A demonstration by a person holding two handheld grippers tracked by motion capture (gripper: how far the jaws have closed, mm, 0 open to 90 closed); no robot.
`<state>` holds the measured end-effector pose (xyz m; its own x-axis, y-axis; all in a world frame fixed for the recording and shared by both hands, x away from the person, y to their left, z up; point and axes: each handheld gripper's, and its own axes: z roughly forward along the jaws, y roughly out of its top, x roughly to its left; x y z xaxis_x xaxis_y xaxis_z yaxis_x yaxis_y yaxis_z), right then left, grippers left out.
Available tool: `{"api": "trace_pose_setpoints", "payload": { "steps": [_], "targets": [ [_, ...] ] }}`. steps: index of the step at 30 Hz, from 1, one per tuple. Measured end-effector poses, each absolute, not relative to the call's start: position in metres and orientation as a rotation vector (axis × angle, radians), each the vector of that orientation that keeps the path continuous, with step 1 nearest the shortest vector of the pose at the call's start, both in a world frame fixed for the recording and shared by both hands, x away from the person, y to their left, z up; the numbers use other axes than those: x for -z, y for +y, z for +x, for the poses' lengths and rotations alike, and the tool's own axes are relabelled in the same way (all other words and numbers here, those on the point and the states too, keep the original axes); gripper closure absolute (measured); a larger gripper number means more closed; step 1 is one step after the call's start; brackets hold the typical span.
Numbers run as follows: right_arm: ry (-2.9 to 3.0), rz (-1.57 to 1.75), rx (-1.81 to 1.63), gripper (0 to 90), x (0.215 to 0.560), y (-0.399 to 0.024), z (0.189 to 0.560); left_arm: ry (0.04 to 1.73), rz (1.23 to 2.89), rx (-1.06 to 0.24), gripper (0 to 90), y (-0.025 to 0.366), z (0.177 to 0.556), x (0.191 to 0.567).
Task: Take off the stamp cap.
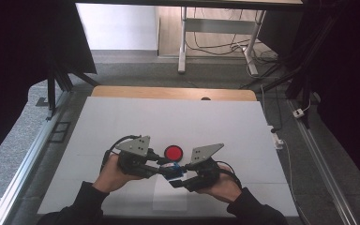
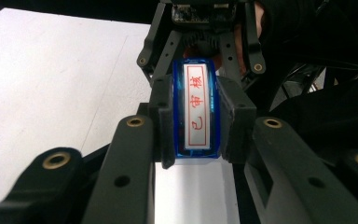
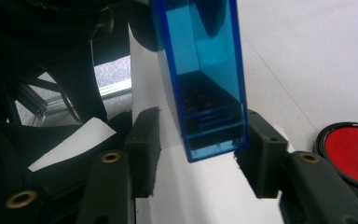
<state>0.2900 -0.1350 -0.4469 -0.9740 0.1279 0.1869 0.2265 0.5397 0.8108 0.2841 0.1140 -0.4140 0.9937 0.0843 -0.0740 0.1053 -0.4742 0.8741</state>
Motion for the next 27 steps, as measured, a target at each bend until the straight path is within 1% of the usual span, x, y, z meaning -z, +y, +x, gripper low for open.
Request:
{"api": "trace_pose_setpoints", "payload": {
  "steps": [5, 7, 10, 27],
  "targets": [
    [-2.658, -0.299, 1.44, 55.4, 0.4465, -0.1349, 0.29, 0.127, 2.069, 0.03, 70.1, 0.1133, 0.2838, 0.4142],
    [-2.655, -0.286, 1.447, 59.3, 0.4463, -0.1355, 0.2901, 0.124, 2.066, 0.033, 70.1, 0.1132, 0.2839, 0.4141],
    [-2.641, -0.276, 1.457, 62.4, 0.4458, -0.1362, 0.2905, 0.122, 2.063, 0.035, 70.1, 0.1133, 0.2839, 0.4142],
    [-2.575, -0.259, 1.457, 68.1, 0.4455, -0.139, 0.2938, 0.084, 2.046, 0.028, 70.1, 0.1149, 0.2834, 0.4138]
  ]
}}
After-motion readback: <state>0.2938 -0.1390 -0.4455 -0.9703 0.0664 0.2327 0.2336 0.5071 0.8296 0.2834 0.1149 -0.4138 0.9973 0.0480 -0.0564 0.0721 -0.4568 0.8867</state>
